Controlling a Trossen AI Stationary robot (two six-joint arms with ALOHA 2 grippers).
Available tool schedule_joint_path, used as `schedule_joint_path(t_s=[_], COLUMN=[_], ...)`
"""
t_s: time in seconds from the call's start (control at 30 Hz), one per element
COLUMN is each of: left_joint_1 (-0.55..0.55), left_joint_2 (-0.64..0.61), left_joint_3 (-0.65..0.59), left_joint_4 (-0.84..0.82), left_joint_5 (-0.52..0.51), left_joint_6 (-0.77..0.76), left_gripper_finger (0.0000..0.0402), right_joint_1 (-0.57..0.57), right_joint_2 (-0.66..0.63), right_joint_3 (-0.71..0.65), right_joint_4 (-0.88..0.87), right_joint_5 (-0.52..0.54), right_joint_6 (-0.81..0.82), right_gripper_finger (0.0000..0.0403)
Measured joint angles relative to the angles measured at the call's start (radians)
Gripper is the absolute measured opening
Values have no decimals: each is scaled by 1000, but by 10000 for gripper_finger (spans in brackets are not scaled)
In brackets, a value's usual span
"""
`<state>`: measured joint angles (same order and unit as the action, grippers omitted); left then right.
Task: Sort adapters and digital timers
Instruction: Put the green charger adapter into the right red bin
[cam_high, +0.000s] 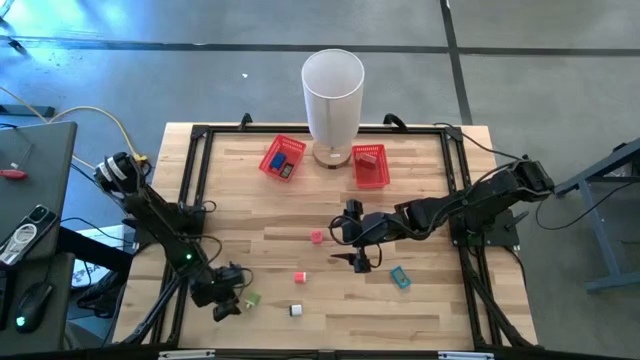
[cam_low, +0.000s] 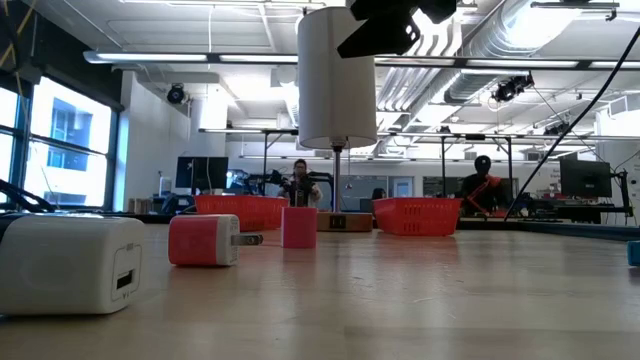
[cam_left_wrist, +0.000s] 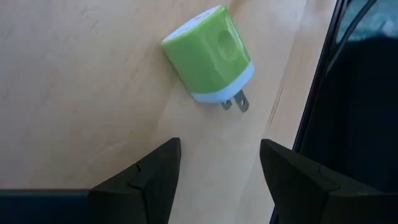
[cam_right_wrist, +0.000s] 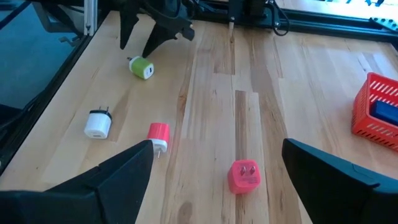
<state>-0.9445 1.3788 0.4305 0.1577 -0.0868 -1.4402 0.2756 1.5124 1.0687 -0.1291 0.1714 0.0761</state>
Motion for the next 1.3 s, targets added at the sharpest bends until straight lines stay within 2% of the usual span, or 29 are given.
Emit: schedule_joint_path(t_s=[0.23,0.47,0.63,0.8,0.93,1.03,1.13,1.3], left_joint_1=[66,58,143,219,251,264,283,329], left_joint_2=[0,2,-24,-113,-212,-274,-318,-378], left_joint_3=[0,-1,1,-4,-3,-3,-3,-3], left_joint_4=[-3,11,-79,-111,-205,-213,-211,-209], left_joint_5=[106,139,277,326,365,408,394,356], left_joint_6=[40,103,46,77,12,-41,-43,53], left_gripper_finger=[197,197,197,197,197,197,197,197], right_joint_1=[2,2,2,1,1,1,1,4], right_joint_2=[0,0,0,0,0,0,0,0], right_joint_3=[0,0,0,0,0,0,0,0], right_joint_4=[-3,-3,-2,-2,-1,-1,-2,-2], right_joint_5=[-58,-59,-59,-59,-59,-59,-59,-62], right_joint_6=[2,2,2,2,2,2,2,3], right_gripper_finger=[344,344,344,344,344,344,344,344])
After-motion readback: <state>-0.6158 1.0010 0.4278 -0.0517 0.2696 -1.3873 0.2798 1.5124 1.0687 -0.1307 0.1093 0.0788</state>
